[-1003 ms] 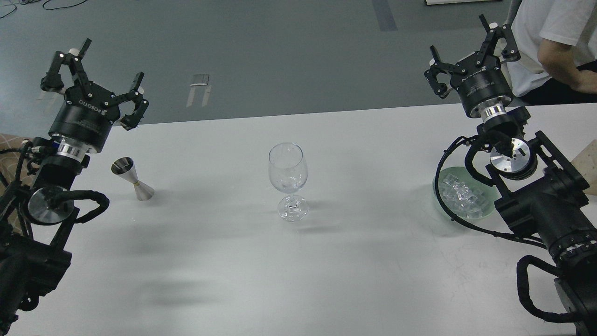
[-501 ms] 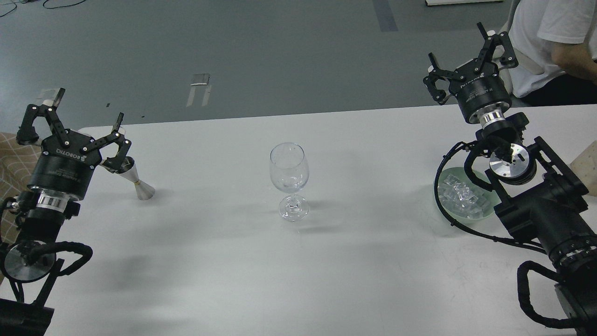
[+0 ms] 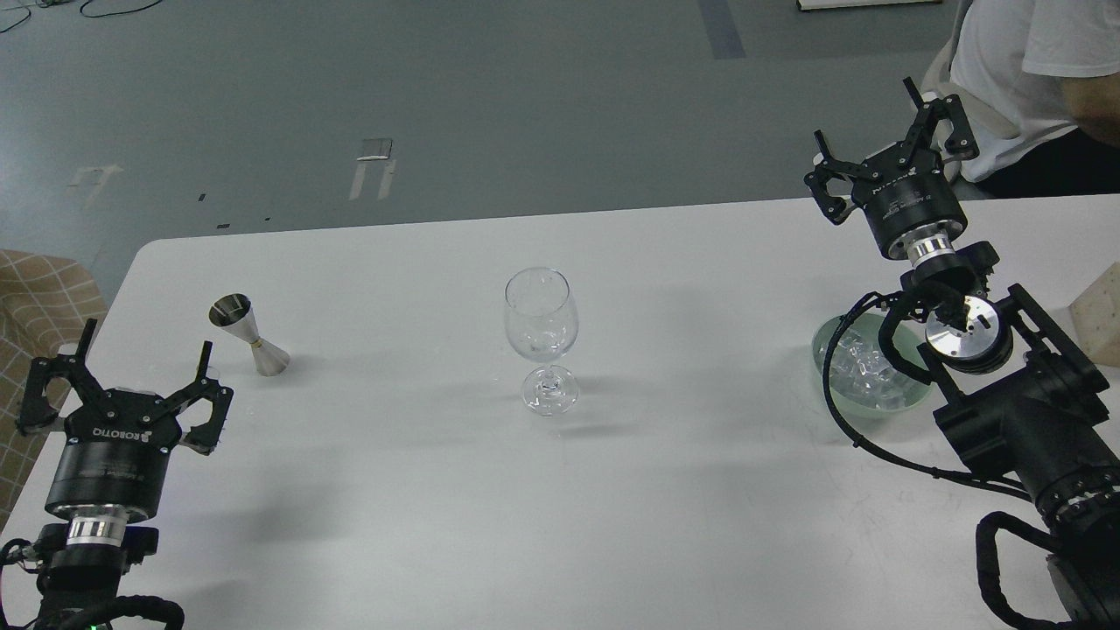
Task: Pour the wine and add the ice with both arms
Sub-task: 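Lower the open left gripper around the metal jigger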
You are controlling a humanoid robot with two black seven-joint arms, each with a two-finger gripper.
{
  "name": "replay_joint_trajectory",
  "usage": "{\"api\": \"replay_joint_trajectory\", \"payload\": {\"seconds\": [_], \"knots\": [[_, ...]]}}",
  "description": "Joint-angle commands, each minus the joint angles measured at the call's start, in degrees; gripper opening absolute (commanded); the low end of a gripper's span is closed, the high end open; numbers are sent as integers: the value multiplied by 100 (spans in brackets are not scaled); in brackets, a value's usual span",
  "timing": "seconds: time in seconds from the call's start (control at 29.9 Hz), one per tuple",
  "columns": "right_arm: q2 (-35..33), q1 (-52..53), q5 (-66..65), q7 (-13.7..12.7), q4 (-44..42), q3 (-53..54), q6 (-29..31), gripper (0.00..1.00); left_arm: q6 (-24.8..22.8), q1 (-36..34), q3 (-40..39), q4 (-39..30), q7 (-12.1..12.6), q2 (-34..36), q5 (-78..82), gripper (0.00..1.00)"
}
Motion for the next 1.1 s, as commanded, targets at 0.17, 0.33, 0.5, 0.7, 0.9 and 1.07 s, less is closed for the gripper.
{"api": "replay_joint_trajectory", "payload": {"seconds": [0.17, 0.33, 0.5, 0.7, 0.9, 1.07], "knots": [[0, -63, 1, 1, 163, 1, -9, 100, 486, 141, 98, -21, -2, -222, 285, 99], [27, -115, 1, 1, 180, -8, -18, 100, 724, 54, 63, -21, 34, -222, 286, 99], [53, -124, 1, 1, 180, 1, -18, 100, 180, 71, 28, -30, 288, -249, 180, 99], [0, -115, 1, 1, 171, 1, -18, 100, -41, 45, 27, -21, 640, -653, 172, 98], [0, -133, 1, 1, 145, 1, -27, 100, 846, -298, 27, 84, 543, -802, 180, 79], [9, -133, 1, 1, 145, -8, -36, 100, 996, -535, 1, 312, 552, -1092, 163, 78]]}}
